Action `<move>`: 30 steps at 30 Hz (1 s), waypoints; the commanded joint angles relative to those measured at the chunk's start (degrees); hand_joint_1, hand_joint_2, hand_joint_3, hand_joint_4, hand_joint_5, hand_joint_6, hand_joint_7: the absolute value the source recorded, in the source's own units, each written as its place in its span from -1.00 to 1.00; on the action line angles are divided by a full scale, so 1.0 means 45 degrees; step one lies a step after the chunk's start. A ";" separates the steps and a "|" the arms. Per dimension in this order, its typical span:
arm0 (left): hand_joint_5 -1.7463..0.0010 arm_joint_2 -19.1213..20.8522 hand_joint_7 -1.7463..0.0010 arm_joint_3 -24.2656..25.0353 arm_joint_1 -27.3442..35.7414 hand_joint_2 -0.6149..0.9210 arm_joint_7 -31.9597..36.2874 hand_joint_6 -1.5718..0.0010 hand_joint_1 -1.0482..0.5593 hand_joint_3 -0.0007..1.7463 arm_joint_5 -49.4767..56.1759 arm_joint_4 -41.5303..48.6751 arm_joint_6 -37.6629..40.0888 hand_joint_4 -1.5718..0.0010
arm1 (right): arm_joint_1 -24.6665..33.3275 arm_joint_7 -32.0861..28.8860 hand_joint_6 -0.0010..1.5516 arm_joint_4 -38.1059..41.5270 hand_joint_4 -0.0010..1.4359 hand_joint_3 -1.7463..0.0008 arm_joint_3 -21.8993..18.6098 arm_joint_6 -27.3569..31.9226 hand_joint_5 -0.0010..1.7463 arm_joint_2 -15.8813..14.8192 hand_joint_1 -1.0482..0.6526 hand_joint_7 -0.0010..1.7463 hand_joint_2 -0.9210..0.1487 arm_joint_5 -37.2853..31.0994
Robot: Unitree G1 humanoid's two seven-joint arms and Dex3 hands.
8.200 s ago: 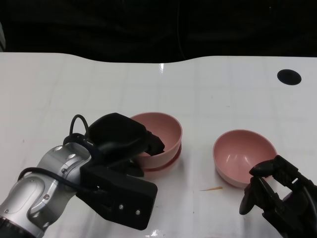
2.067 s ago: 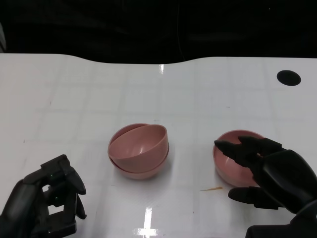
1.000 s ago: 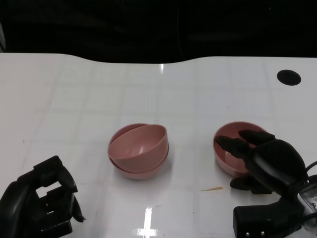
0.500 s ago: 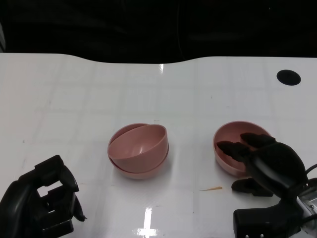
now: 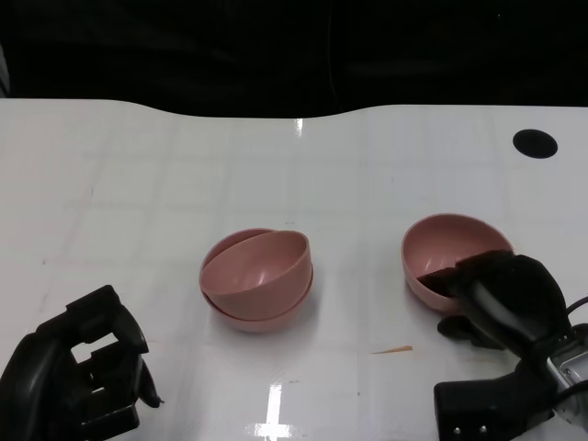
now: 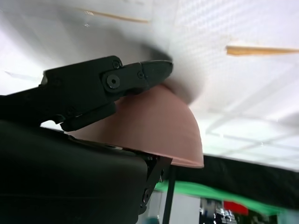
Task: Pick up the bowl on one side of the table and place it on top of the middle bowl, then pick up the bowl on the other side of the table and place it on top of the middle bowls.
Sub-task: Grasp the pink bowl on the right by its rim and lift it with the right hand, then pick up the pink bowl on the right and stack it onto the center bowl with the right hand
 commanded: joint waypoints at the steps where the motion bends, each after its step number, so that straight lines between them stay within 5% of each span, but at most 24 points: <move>1: -1.00 -0.0011 -1.00 0.0060 0.0049 0.67 0.0172 0.13 0.46 0.48 0.0205 -0.0135 -0.0065 -0.11 | -0.0501 -0.1932 0.38 0.1062 0.21 0.88 0.0122 -0.0901 0.11 0.0057 0.09 -0.60 -0.99 0.0158; 2: -1.00 -0.0020 -1.00 0.0050 0.0051 0.67 0.0174 0.13 0.46 0.48 0.0250 -0.0145 -0.0088 -0.11 | -0.0604 -0.2328 0.02 0.1287 0.03 0.81 0.0156 -0.1118 0.54 0.0085 0.11 0.15 -0.97 0.0158; 3: -1.00 -0.0033 -1.00 0.0043 0.0038 0.68 0.0159 0.13 0.46 0.49 0.0304 -0.0106 -0.0168 -0.10 | -0.0704 -0.2711 -0.22 0.1501 -0.06 0.77 0.0169 -0.1443 0.81 0.0102 0.11 0.65 -0.98 0.0197; 5: -1.00 -0.0089 -1.00 0.0045 0.0009 0.68 0.0159 0.13 0.47 0.49 0.0355 -0.0069 -0.0195 -0.10 | -0.0891 -0.3060 -0.33 0.1754 -0.07 0.70 0.0147 -0.2087 0.95 0.0075 0.08 0.91 -1.00 0.0355; 11: -1.00 -0.0136 -1.00 0.0064 -0.0013 0.67 0.0076 0.13 0.47 0.50 0.0402 -0.0046 -0.0194 -0.11 | -0.1104 -0.2813 -0.37 0.1681 -0.05 0.71 0.0135 -0.2633 1.00 -0.0077 0.05 1.00 -0.94 0.0642; 15: -1.00 -0.0148 -1.00 0.0034 -0.0078 0.67 0.0124 0.13 0.48 0.50 0.0510 0.0009 -0.0192 -0.11 | -0.1589 0.1037 -0.39 -0.0722 -0.07 0.68 -0.0446 -0.3974 1.00 -0.1146 0.06 1.00 -0.99 0.2024; 20: -1.00 -0.0251 -1.00 -0.0042 -0.0057 0.68 0.0349 0.13 0.48 0.49 0.0768 -0.0099 -0.0140 -0.10 | -0.1781 0.3746 -0.27 -0.3318 0.05 0.73 -0.1062 -0.4043 1.00 -0.1829 0.02 1.00 -0.97 0.2845; 30: -1.00 -0.0361 -1.00 -0.0088 -0.0114 0.70 0.0426 0.14 0.50 0.47 0.0913 -0.0069 -0.0067 -0.09 | -0.2505 0.7532 -0.18 -0.5339 0.16 0.60 -0.1632 -0.4720 1.00 -0.1753 0.03 1.00 -0.96 0.4456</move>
